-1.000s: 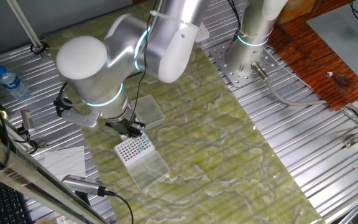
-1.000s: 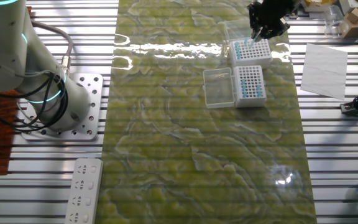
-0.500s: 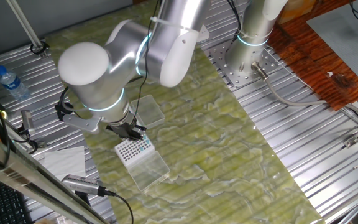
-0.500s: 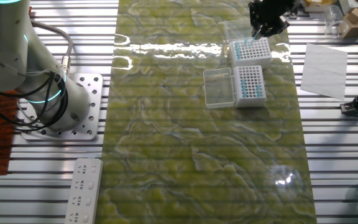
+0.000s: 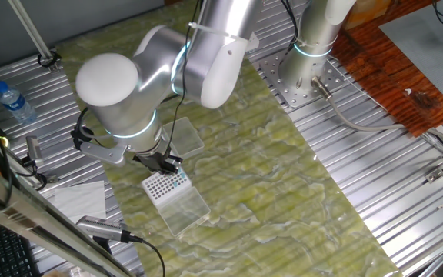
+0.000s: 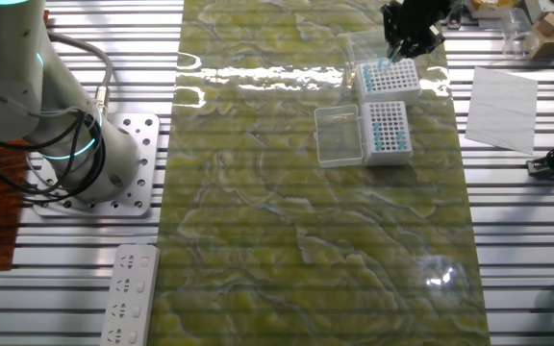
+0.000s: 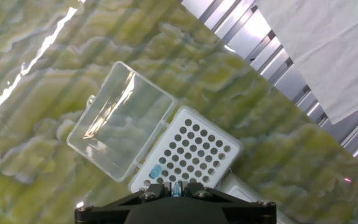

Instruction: Transfer all medium pipette tips from one holder to another

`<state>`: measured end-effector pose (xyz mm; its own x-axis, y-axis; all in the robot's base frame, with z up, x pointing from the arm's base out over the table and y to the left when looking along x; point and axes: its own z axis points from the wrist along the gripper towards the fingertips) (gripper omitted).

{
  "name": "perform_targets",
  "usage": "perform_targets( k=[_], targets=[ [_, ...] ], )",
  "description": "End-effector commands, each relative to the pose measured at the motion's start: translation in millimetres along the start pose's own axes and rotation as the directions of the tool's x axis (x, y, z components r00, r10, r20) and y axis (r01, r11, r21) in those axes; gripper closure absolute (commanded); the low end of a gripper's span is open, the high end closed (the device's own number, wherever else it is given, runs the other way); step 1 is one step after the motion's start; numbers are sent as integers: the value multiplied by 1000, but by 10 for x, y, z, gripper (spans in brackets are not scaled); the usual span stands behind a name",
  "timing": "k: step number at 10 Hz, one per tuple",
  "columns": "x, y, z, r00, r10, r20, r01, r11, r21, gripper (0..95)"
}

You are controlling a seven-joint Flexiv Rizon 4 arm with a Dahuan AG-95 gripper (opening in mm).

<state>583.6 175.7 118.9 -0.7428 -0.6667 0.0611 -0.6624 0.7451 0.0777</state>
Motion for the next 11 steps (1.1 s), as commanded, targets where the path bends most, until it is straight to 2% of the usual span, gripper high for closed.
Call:
perform_targets(
  k=[1,7,11],
  targets=[
    [10,1,10,1000,1,7,-2,1000,4,950],
    [-27,48,47,1000,9,8,-10,1000,11,950],
    [16,49,86,999,-16,28,16,1000,23,950]
  ],
)
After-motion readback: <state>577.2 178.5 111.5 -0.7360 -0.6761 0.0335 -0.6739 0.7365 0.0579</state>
